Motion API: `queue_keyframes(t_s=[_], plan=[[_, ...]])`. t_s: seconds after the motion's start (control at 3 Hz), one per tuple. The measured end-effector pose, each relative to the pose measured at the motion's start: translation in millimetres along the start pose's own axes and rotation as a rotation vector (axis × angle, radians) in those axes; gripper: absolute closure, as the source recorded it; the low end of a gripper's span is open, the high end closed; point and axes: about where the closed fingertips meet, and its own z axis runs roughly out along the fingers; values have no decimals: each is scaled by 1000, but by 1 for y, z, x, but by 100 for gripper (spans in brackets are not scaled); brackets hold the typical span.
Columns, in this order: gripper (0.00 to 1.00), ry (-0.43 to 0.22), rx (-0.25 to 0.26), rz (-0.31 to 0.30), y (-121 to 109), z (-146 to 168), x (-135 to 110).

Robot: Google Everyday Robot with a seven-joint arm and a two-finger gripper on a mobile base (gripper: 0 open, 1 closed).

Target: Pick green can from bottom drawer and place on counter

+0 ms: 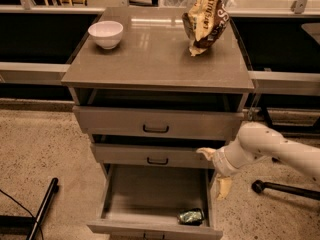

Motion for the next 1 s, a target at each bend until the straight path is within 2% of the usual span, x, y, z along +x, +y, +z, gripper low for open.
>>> queue_keyframes(t_s=[0.33,0.67,1.0], plan=[[0,-23,-7,-88,2,30,11],[0,-8,5,-79,6,62,33],[0,-9,4,-79,6,63,33]])
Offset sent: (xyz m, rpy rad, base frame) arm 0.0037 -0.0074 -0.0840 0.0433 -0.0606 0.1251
